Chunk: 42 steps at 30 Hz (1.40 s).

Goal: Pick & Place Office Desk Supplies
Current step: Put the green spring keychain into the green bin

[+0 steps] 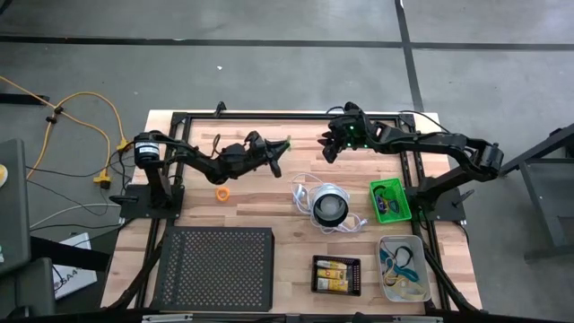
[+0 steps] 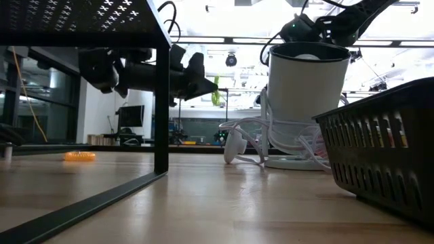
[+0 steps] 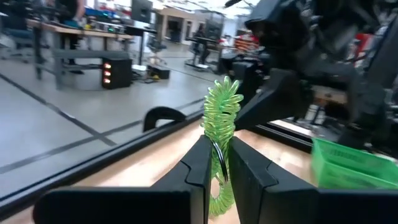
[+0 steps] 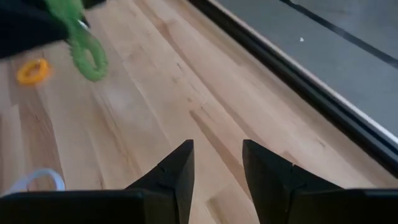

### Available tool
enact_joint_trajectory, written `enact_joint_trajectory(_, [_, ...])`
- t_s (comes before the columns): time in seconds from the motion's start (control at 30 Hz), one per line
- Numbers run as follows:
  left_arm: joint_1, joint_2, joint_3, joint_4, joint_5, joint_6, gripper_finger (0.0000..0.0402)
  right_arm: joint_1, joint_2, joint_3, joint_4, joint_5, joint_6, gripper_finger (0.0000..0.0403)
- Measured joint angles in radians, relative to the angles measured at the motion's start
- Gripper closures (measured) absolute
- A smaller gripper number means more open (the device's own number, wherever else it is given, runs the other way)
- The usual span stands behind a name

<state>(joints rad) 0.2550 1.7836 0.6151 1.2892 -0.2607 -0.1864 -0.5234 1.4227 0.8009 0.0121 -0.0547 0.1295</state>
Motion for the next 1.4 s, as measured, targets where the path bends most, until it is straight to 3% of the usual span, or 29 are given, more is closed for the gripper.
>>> enact_joint_trajectory(0.33, [0.028, 0.0, 0.004, 0.029, -0.033, 0.006, 0.0366, 0.009, 0.0, 0.0, 0.106, -0.008, 0.142, 0.0279])
enact_joint_trajectory(0.57, [0.032, 0.0, 0.014, 0.059, -0.032, -0.002, 0.0366, 0.077, 0.054, 0.0, 0.304, -0.093, -0.005, 0.0279])
enact_joint_trajectory(0.83, [0.032, 0.0, 0.037, 0.059, -0.032, 0.029, 0.0366, 0.168, 0.104, 0.0, 0.368, 0.066, -0.158, 0.0279])
enact_joint_trajectory(1.4, [0.03, 0.0, 0.041, 0.144, -0.031, 0.03, 0.0366, 0.182, 0.105, 0.001, 0.505, 0.077, -0.209, 0.0279])
